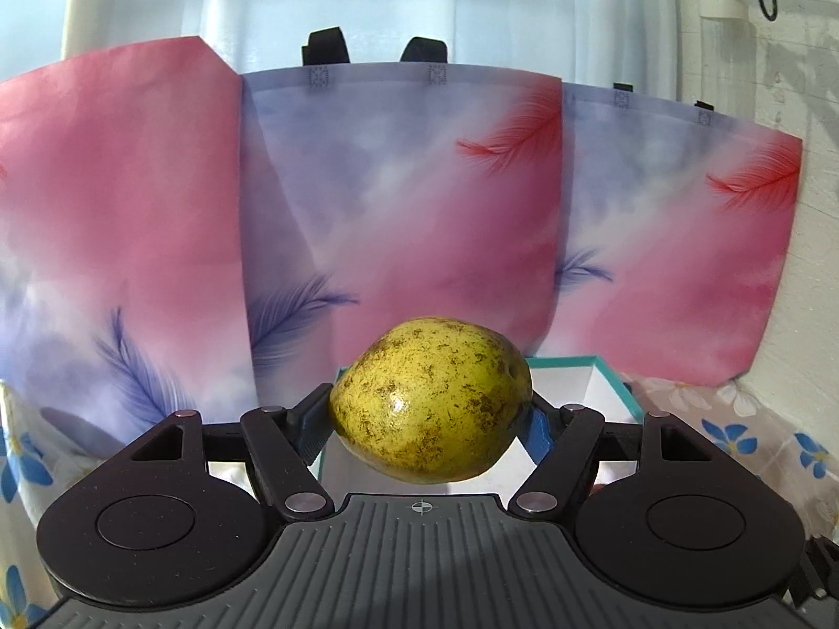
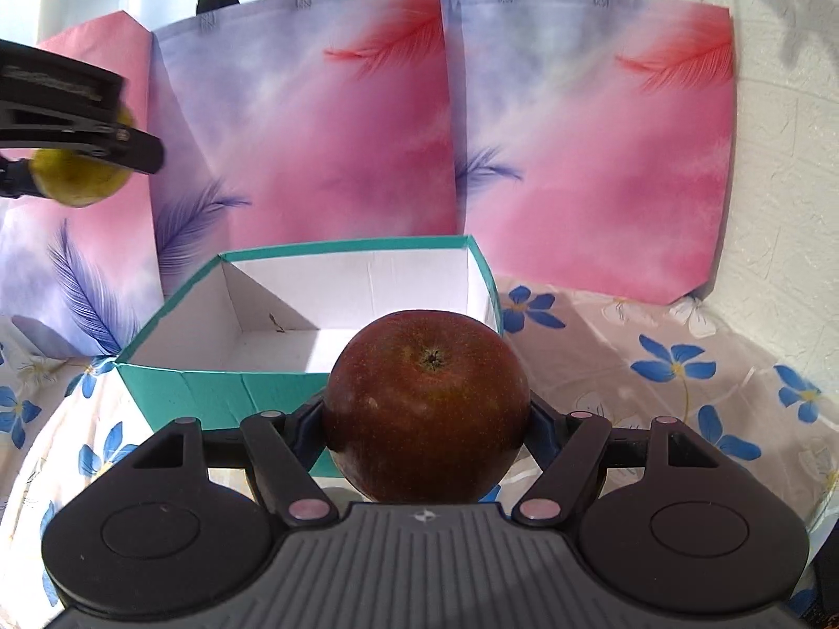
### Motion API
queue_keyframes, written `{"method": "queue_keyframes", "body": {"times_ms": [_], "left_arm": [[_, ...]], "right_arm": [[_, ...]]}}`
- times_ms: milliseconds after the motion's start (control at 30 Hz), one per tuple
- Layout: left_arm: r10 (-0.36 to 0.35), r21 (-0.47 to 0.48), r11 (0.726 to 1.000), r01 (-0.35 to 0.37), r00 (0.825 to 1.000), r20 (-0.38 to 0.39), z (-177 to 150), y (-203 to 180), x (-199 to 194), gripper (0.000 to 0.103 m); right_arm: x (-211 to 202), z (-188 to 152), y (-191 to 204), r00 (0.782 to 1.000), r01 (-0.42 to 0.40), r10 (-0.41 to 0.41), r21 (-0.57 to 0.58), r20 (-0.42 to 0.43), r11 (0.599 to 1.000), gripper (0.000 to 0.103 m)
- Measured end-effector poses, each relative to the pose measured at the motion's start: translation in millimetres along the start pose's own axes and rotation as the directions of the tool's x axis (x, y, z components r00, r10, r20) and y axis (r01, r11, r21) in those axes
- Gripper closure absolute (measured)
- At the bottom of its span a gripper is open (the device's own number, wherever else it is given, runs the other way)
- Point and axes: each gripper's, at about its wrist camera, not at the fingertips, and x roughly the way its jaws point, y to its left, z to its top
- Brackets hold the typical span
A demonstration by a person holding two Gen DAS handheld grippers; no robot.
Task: Organize fruits
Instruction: 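Lower the pear into the teal box and open the left tool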
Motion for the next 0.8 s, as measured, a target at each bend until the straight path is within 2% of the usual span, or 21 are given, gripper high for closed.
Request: {"method": "queue_keyframes", "body": {"times_ms": [267, 800], "left_arm": [[0.048, -0.016, 0.999, -0.05, 0.994, -0.101, -17, 0, 36, 0.028], [0.054, 0.014, 0.999, -0.053, 0.981, -0.189, -36, -7, 77, 0.028]], "right_arm": [[-12, -1, 0, 1.0, -0.003, 0.003, -0.015, 0.0, 1.0, 0.03], [-7, 0, 0, 1.0, 0.011, -0.01, -0.021, 0.011, 1.0, 0.03]]}}
